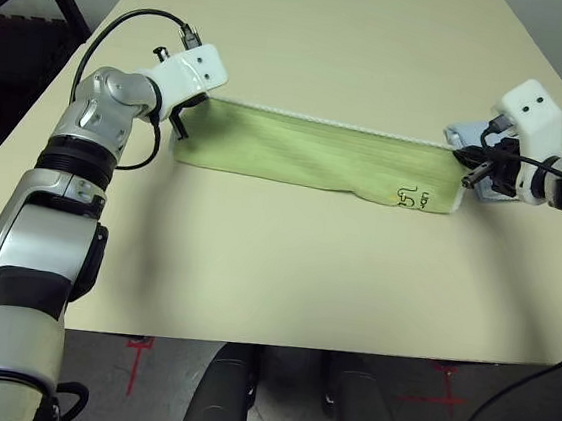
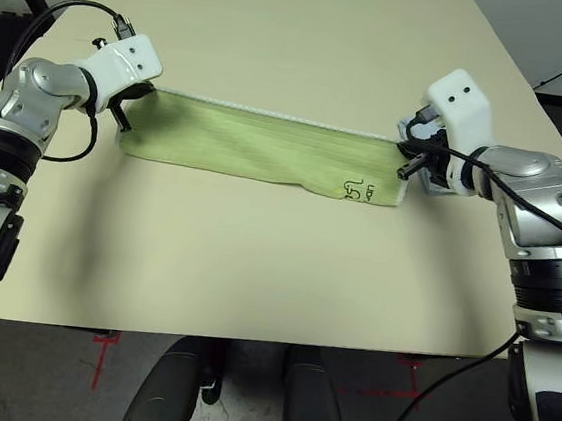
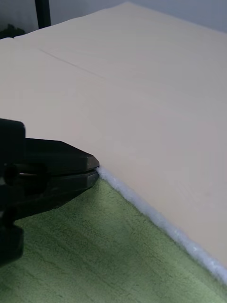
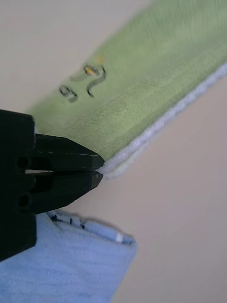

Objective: Fold the towel and set it aside.

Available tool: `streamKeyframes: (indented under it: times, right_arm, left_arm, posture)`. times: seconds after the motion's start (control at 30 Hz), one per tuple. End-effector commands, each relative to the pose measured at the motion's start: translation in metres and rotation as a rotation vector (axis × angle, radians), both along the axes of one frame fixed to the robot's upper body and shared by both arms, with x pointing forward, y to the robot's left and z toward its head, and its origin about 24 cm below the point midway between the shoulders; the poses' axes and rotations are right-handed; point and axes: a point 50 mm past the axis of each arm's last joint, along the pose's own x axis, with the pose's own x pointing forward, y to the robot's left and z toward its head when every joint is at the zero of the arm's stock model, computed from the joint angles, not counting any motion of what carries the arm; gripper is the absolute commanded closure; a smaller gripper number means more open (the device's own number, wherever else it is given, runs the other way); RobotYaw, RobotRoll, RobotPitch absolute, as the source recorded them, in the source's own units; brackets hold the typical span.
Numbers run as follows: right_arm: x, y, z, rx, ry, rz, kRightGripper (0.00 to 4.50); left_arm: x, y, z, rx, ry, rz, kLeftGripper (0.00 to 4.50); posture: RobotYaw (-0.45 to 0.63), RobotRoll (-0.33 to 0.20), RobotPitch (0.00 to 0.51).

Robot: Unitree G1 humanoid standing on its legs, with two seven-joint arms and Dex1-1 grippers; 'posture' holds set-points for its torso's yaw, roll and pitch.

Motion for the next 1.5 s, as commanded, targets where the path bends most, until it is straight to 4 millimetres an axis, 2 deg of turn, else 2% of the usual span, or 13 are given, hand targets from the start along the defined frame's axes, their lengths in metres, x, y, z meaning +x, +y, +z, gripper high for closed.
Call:
streamKeyframes:
  times: [0.03,0.47,0.9,0.93,1.0,1.1,1.33,1.37,1.5]
  right_arm:
    - [-0.003,-0.008,-0.002,-0.013,0.021,-0.031,4.50]
    - [0.021,-0.013,-0.030,-0.113,0.026,-0.177,4.50]
    - [0.045,-0.005,-0.046,-0.171,0.000,-0.199,4.50]
    - [0.046,-0.004,-0.048,-0.169,0.005,-0.203,4.50]
    - [0.048,-0.003,-0.050,-0.168,0.010,-0.207,3.95]
    - [0.050,-0.001,-0.051,-0.164,0.009,-0.209,2.97]
    - [0.049,0.001,-0.049,-0.146,-0.012,-0.216,0.30]
    - [0.049,0.001,-0.047,-0.137,-0.024,-0.216,0.04]
    - [0.046,0.003,-0.035,-0.106,-0.080,-0.217,0.04]
  left_arm:
    - [-0.003,0.011,0.007,0.007,-0.005,0.035,4.49]
    - [0.005,-0.012,-0.020,0.041,0.023,-0.021,4.49]
    - [0.005,-0.008,-0.045,0.108,0.080,0.013,4.49]
    - [0.006,-0.008,-0.047,0.110,0.078,0.021,4.30]
    - [0.006,-0.008,-0.047,0.105,0.071,0.032,3.85]
    - [0.007,-0.008,-0.047,0.101,0.065,0.042,2.72]
    - [0.008,-0.005,-0.041,0.075,0.020,0.073,0.01]
    - [0.008,-0.005,-0.038,0.069,0.006,0.076,0.00]
    - [0.008,-0.004,-0.031,0.024,-0.036,0.080,0.00]
  posture:
    - [0.04,0.000,0.193]
    - [0.04,0.000,0.194]
    - [0.04,0.000,0.202]
    - [0.04,0.000,0.202]
    - [0.04,0.000,0.202]
    - [0.04,0.000,0.202]
    - [0.04,0.000,0.198]
    - [0.04,0.000,0.198]
    - [0.05,0.000,0.184]
